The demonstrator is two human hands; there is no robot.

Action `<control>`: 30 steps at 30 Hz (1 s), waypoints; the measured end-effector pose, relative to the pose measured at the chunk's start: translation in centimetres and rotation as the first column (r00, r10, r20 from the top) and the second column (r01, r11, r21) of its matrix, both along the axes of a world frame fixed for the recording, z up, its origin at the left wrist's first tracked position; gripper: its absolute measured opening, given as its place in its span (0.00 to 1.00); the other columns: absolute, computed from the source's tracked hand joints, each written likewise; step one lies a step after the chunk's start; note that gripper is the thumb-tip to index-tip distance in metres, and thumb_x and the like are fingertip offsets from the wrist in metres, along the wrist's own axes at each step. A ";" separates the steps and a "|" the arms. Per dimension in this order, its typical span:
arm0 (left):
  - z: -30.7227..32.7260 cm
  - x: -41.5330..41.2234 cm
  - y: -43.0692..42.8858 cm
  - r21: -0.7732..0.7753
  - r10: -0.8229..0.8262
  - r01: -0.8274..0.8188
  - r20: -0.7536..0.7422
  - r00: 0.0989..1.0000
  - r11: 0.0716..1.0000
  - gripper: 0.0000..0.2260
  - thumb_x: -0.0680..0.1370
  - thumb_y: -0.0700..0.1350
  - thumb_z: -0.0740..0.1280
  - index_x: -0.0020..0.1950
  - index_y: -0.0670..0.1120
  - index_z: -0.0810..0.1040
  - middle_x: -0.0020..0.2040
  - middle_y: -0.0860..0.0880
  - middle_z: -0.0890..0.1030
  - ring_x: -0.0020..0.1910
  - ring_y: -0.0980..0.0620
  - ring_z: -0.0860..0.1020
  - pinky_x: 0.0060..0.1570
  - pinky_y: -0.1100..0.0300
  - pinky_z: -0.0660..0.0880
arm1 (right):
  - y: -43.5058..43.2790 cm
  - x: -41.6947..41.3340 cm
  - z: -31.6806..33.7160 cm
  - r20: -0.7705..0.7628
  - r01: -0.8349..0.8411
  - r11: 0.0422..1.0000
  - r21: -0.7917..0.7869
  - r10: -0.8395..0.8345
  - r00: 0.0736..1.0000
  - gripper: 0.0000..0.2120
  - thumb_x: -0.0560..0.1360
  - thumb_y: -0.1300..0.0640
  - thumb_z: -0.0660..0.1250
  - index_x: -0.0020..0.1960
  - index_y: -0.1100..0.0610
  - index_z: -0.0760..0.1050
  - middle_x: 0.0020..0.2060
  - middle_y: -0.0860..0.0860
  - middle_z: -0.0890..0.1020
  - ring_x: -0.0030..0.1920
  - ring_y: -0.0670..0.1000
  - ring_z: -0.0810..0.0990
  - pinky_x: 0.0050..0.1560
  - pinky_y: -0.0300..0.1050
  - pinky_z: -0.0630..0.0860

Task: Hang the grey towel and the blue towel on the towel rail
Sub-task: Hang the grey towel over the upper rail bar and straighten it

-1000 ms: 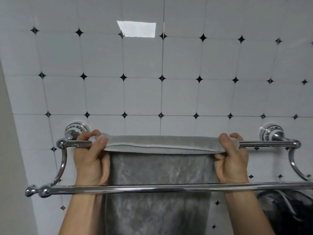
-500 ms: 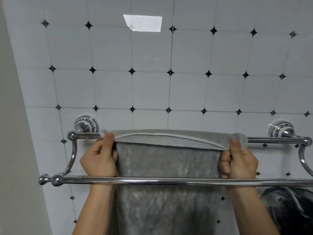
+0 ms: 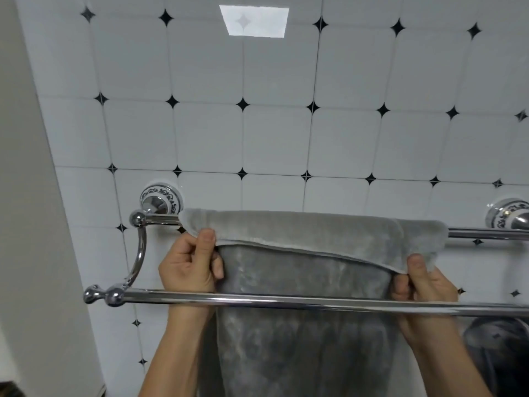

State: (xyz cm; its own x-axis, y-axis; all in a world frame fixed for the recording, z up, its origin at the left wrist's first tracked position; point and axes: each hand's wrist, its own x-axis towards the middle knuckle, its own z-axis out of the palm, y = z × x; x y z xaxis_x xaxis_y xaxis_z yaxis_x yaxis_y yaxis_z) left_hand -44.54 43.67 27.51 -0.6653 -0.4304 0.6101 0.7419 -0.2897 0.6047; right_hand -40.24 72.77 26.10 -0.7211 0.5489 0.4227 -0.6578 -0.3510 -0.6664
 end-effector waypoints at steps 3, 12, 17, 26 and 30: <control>-3.6 0.6 -0.4 -0.052 -0.015 0.021 0.115 0.993 0.998 0.18 0.69 0.61 0.73 0.29 0.50 0.74 0.21 0.53 0.72 0.20 0.56 0.68 0.23 0.66 0.67 | 0.3 0.9 -2.2 0.111 0.011 0.994 0.109 -0.023 0.994 0.23 0.80 0.59 0.61 0.26 0.54 0.76 0.19 0.44 0.72 0.19 0.40 0.68 0.22 0.29 0.67; -14.0 3.0 -1.6 -0.180 -0.017 0.085 0.350 0.937 0.980 0.18 0.72 0.54 0.69 0.29 0.43 0.73 0.21 0.44 0.71 0.22 0.52 0.67 0.24 0.65 0.65 | 0.8 2.3 -11.5 0.320 0.021 0.996 0.089 -0.049 0.946 0.20 0.79 0.57 0.62 0.29 0.56 0.74 0.19 0.49 0.70 0.19 0.46 0.66 0.20 0.33 0.64; -19.9 4.4 -1.7 -0.260 0.062 0.072 0.473 0.879 0.963 0.20 0.77 0.47 0.68 0.26 0.42 0.72 0.19 0.46 0.71 0.20 0.55 0.67 0.21 0.67 0.62 | 1.5 3.9 -15.8 0.479 -0.008 0.983 0.185 -0.083 0.874 0.20 0.76 0.50 0.66 0.27 0.56 0.74 0.21 0.55 0.70 0.23 0.51 0.69 0.27 0.42 0.68; -26.7 8.4 -3.4 -0.202 0.010 0.202 0.732 0.682 0.958 0.21 0.77 0.51 0.69 0.26 0.45 0.72 0.23 0.43 0.71 0.25 0.51 0.68 0.30 0.60 0.64 | 0.1 9.1 -22.5 0.716 -0.087 0.978 0.191 -0.078 0.694 0.22 0.77 0.48 0.67 0.26 0.53 0.74 0.23 0.55 0.72 0.24 0.52 0.69 0.27 0.46 0.67; -27.9 10.4 -4.4 -0.174 -0.001 0.226 0.790 0.613 0.959 0.18 0.78 0.48 0.68 0.30 0.41 0.73 0.26 0.40 0.73 0.29 0.48 0.71 0.37 0.52 0.69 | -0.7 10.9 -25.2 0.807 -0.134 0.975 0.177 -0.066 0.587 0.20 0.77 0.47 0.67 0.35 0.62 0.76 0.25 0.56 0.74 0.26 0.53 0.70 0.26 0.45 0.69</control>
State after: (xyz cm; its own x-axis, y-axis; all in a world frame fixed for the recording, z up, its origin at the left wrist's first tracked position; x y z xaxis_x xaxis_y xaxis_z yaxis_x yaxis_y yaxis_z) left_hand -34.18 39.25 -0.42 -0.9668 -0.2382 -0.0920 -0.0683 -0.1059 0.9920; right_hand -29.35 72.04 0.86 -0.8344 0.4931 -0.2463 0.1924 -0.1581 -0.9685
